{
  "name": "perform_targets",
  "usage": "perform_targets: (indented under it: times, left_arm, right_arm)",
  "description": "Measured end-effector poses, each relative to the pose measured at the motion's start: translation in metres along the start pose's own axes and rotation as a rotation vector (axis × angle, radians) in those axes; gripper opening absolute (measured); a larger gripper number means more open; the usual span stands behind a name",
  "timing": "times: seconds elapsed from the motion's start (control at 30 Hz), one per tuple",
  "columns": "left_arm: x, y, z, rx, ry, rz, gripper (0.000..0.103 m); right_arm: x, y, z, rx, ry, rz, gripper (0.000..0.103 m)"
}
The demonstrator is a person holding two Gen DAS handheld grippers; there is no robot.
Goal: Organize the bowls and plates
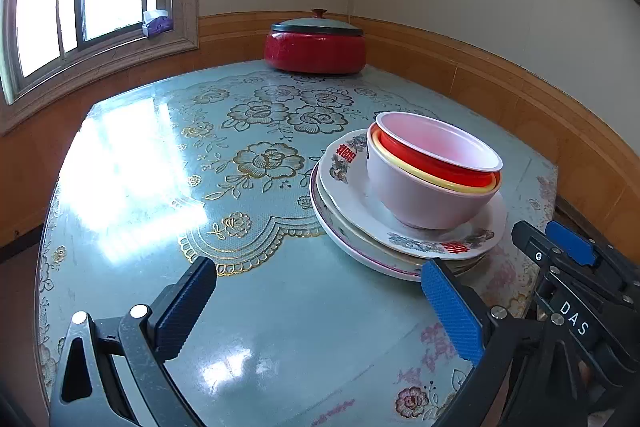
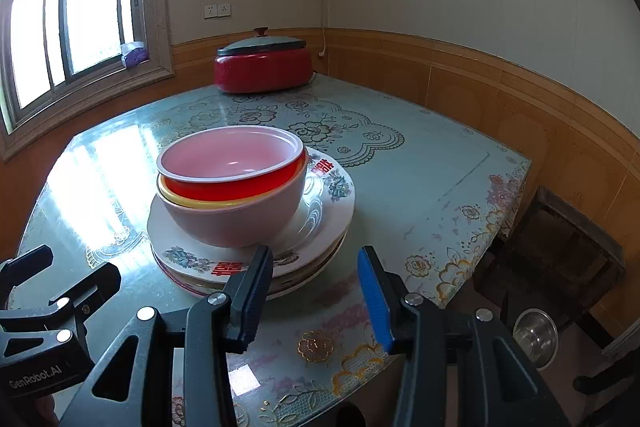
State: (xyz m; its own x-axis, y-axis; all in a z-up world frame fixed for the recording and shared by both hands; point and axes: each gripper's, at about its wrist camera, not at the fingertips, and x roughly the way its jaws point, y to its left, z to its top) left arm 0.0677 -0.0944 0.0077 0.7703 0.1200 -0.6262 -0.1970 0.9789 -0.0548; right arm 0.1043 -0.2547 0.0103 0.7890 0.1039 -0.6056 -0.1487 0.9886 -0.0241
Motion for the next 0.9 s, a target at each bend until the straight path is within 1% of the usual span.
perform_targets:
  times: [0.2, 0.3, 0.6, 0.9]
  left_arm:
    - [-0.004, -0.001, 0.001, 0.012, -0.014, 0.005, 0.103]
    - [-0.004, 0.000, 0.002, 0.007, -0.019, -0.017, 0.103]
    - [-0.001, -0.001, 0.006, 0.009, -0.021, 0.022, 0.103]
    - [0.003, 0.004, 0.009, -0.007, -0.026, 0.025, 0.103]
  right_arm:
    - [0.000, 0.006, 0.000, -0.015, 0.007, 0.015, 0.044]
    - [-0.001, 0.009, 0.000, -0.019, 0.005, 0.016, 0.044]
    - [0.001, 0.013, 0.004, -0.031, 0.012, 0.025, 0.044]
    - [0.005, 0.017, 0.007, -0.041, 0.008, 0.034, 0.044]
